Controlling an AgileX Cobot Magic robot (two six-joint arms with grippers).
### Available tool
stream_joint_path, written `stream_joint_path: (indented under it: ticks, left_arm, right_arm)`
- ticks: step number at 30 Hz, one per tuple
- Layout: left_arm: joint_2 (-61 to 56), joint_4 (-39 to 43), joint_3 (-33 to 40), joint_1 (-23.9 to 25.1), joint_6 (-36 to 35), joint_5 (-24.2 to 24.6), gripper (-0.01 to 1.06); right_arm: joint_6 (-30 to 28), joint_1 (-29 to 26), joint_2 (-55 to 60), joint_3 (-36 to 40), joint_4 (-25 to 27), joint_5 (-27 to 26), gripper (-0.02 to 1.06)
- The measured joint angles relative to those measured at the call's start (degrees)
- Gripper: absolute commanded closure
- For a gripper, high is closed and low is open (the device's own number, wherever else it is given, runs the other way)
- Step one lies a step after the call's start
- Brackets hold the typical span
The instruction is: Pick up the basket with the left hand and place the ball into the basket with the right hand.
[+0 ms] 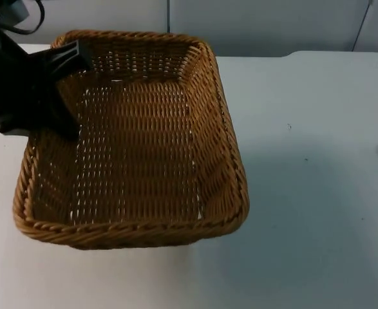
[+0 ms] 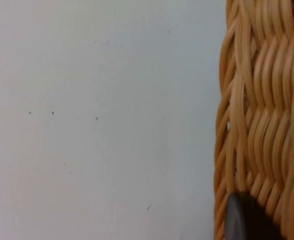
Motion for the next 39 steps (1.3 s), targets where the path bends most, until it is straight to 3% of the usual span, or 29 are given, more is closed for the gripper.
stream_joint_path:
  ticks: [13,21,27,31,39]
  left_arm:
    - [-3.9,-0.8,2.6,0.0,0.5,1.0,1.05]
    - [-3.9,-1.2,2.6,0.0,0.5,2.2,1.05]
    - [-3.9,-1.3,2.6,0.0,0.5,3.3,1.05]
    - [-3.9,-1.4,2.6,0.0,0.5,4.4,1.05]
    - [-3.9,-1.4,2.6,0.0,0.5,5.7,1.05]
  right_arm:
    - [-0.5,0.0,0.0,0.0,0.0,0.0,0.28]
    - [-0.6,0.0,1.5,-4.6,0.1,-0.2,0.28]
    - [1.3,0.0,11.2,-9.4,-1.0,-2.4,0.28]
    - [2.7,0.0,21.0,-13.4,-1.0,-8.1,0.28]
    - [4.4,0.0,37.0,-21.6,-1.5,-12.2,0.28]
